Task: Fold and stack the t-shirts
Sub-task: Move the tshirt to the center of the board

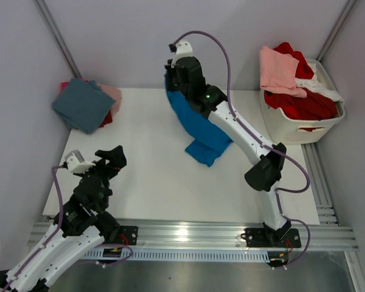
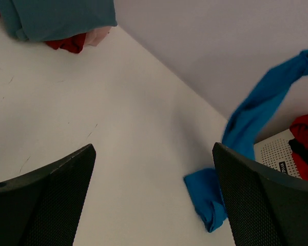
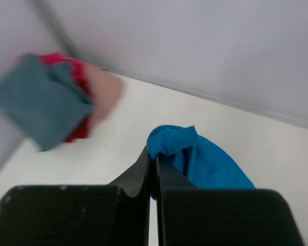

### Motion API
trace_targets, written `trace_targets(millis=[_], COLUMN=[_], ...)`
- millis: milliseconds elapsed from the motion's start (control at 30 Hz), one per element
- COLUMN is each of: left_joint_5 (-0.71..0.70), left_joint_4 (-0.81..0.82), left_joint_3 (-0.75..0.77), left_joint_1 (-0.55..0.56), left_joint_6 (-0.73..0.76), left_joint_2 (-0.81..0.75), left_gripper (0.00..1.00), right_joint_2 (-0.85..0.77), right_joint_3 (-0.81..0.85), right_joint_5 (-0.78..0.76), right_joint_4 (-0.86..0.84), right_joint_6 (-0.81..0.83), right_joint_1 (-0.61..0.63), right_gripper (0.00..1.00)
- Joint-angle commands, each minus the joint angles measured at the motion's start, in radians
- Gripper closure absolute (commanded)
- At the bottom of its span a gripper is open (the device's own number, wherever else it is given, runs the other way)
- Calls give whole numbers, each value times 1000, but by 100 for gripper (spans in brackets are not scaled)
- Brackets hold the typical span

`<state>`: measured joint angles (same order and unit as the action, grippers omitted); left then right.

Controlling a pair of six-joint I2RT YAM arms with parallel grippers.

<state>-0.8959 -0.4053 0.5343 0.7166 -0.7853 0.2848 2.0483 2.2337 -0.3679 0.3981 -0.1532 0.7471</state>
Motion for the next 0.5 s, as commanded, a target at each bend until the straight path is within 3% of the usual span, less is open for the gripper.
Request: trace_targets(millis=[0,133,200,233,267,300,367,400,467], left_joint_5=[18,11,14,15,20,23,38,41,45], left_joint_4=[134,68,65,68,74,80,98,102,94], left_joint_3=[-5,44,46,40,32,27,16,21,27], left_joint_1=[-5,-5,-5,-5,-5,-5,-5,-5,-5], left_joint_6=[119,106,106,106,104,104,104,106,107], left_joint_2=[-9,33,33,31,30,30,33,42,68], left_gripper=[1,1,1,1,1,1,1,1,1], right_joint_2=[7,-103,-238,-294,-410,-459,-529,-571,-603], right_joint_3=[291,241,71,-24,-240,-341,-497,-604,-711], right_joint_5=[392,454,484,478,424,385,281,151,52], right_joint_4=[-39,-253,-319,-431,-483,-522,-506,-469,-348], right_joint_6=[-65,-63,-77,-83,-98,-108,-114,-96,-92], right_joint_1=[11,-18,-66,-86,-103,-138,-163,-166,-166], right_gripper=[100,100,100,100,100,100,100,100,100])
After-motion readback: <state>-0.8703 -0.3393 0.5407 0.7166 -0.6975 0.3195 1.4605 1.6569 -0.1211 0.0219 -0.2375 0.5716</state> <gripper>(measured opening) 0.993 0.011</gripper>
